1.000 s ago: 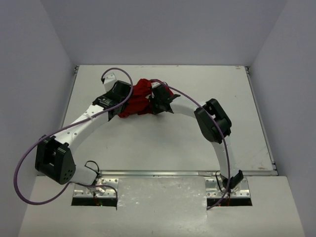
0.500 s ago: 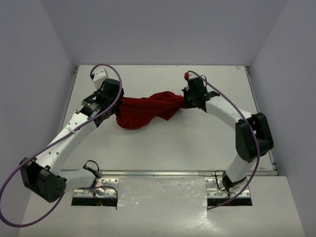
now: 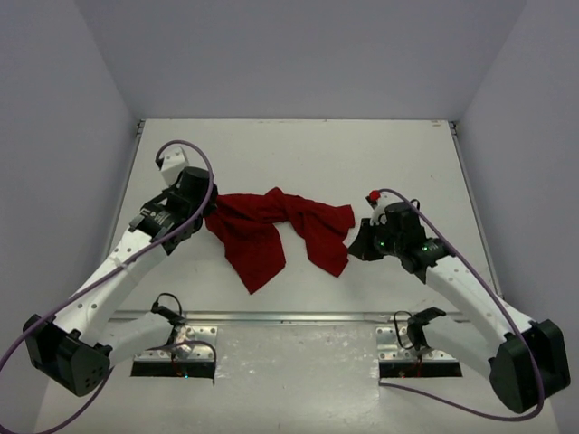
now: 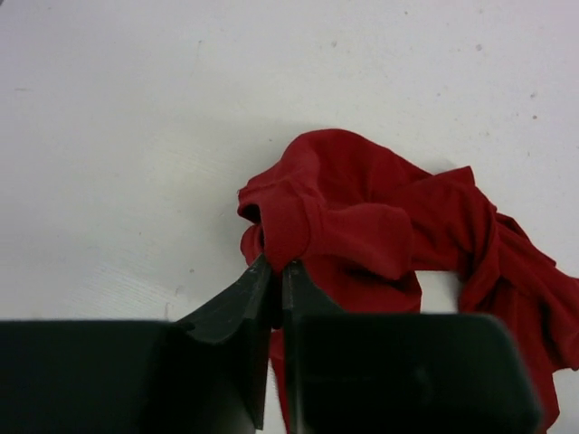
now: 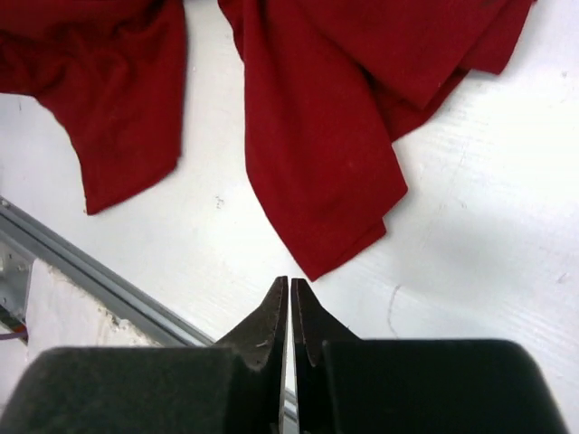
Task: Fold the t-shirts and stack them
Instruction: Flatten out the tshirt
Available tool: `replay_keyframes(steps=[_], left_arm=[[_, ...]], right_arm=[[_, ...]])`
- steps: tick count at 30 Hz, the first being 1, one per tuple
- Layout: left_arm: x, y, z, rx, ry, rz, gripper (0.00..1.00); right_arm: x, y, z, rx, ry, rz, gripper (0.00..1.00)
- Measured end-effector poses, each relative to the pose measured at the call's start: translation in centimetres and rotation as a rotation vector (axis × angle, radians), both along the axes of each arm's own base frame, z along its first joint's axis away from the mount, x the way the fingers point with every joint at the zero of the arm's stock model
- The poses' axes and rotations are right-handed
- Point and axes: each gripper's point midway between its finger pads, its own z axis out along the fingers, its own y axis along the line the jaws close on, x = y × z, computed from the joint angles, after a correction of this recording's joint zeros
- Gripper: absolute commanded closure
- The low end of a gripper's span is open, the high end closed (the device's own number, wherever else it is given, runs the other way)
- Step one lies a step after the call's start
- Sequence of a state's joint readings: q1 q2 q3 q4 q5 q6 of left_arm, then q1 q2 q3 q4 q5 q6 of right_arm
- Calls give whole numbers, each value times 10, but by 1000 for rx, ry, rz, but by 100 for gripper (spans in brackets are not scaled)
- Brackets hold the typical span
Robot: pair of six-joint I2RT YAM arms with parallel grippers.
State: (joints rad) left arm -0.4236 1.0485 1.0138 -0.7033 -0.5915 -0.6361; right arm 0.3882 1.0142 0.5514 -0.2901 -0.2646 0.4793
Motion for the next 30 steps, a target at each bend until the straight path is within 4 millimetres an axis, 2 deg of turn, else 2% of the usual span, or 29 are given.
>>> replay_keyframes(steps=[1, 2, 3, 4, 6, 7, 8, 9, 12, 15, 16, 19, 21, 23, 26, 28, 30], left_arm=[[-2, 2, -2, 9, 7, 7, 78], [-3, 5, -4, 18, 13, 22, 29], [-2, 7, -6, 30, 21, 31, 8], [-1, 9, -9, 33, 27, 48, 0], [1, 10, -14, 32, 42, 65, 0], [1, 10, -17, 28, 50, 66, 0], [0, 8, -19, 19, 57, 64, 0], [-2, 6, -20, 11, 61, 63, 0], [-12, -4, -21, -33, 66, 71, 0], [-38, -27, -33, -119, 83, 56, 0], [-47, -37, -42, -152, 94, 35, 0], [-90, -77, -94, -198, 218, -70, 0], [-119, -99, -126, -163, 327, -121, 3], [-140, -118, -147, -112, 402, -131, 7], [-155, -126, -168, -44, 466, -74, 13], [-159, -125, -174, -42, 474, -27, 18], [-159, -125, -175, -57, 468, 1, 28]], right_arm=[[-5, -2, -1, 4, 0, -5, 99], [-8, -3, -4, 5, 8, -12, 99], [-10, -4, -6, 3, 14, -16, 99], [-10, -5, -9, -3, 27, -17, 99], [-12, -6, -20, -25, 70, -21, 98], [-12, -7, -26, -37, 90, -25, 71], [-14, -9, -32, -50, 113, -27, 54], [-15, -9, -34, -52, 126, -36, 48], [-15, -9, -34, -69, 113, -28, 46], [-14, -6, -31, -81, 101, -18, 46], [-14, -5, -31, -82, 96, -16, 45], [-12, -6, -31, -91, 89, -24, 45], [-11, -7, -32, -92, 88, -27, 45], [-11, -6, -33, -92, 90, -29, 45], [-11, -6, -31, -89, 86, -28, 44], [-11, -6, -28, -82, 70, -29, 42], [-11, -6, -21, -70, 46, -30, 42]])
